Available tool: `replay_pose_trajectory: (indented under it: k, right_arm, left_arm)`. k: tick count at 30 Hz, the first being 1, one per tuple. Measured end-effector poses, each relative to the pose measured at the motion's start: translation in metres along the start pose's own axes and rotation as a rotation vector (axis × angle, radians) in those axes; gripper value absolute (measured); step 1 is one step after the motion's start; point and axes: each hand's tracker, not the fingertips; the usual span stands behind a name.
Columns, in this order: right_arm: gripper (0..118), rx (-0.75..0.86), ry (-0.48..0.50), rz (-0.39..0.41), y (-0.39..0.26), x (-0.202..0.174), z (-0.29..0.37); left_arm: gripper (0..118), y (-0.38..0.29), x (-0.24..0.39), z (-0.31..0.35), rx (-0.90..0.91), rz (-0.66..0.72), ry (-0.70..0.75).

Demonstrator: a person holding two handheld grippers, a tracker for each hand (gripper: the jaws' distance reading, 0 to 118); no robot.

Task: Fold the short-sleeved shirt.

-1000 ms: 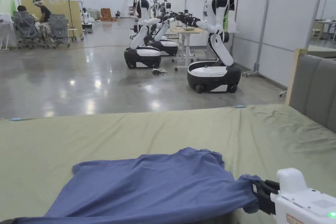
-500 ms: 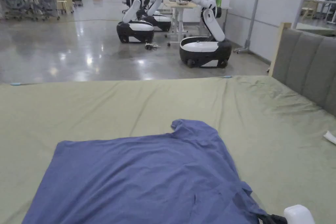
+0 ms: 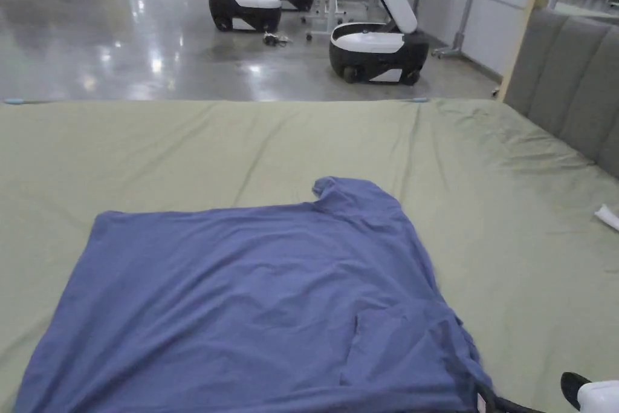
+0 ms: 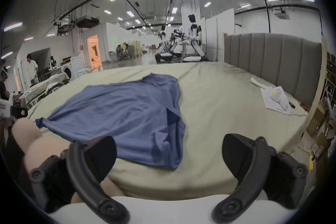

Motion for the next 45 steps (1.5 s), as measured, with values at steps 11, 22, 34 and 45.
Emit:
replay_pose_trajectory:
  k: [11, 22, 34, 45]
  right_arm:
    - [0, 0.034, -0.009, 0.088, 0.029, -0.037, 0.011]
    - [0, -0.019, -0.002, 0.069, 0.035, -0.048, -0.007]
    - [3, -0.044, -0.028, 0.106, 0.006, -0.05, -0.013]
    - [116, -0.15, -0.104, 0.166, -0.009, -0.023, -0.052]
  left_arm:
    - [0, 0.006, 0.021, 0.028, 0.032, -0.01, 0.005]
    - [76, -0.009, 0.019, -0.073, -0.165, -0.08, -0.011]
    - [4, -0.009, 0.025, -0.062, -0.112, -0.126, 0.002]
    - [3, -0.001, 0.037, -0.057, -0.102, -0.161, 0.017]
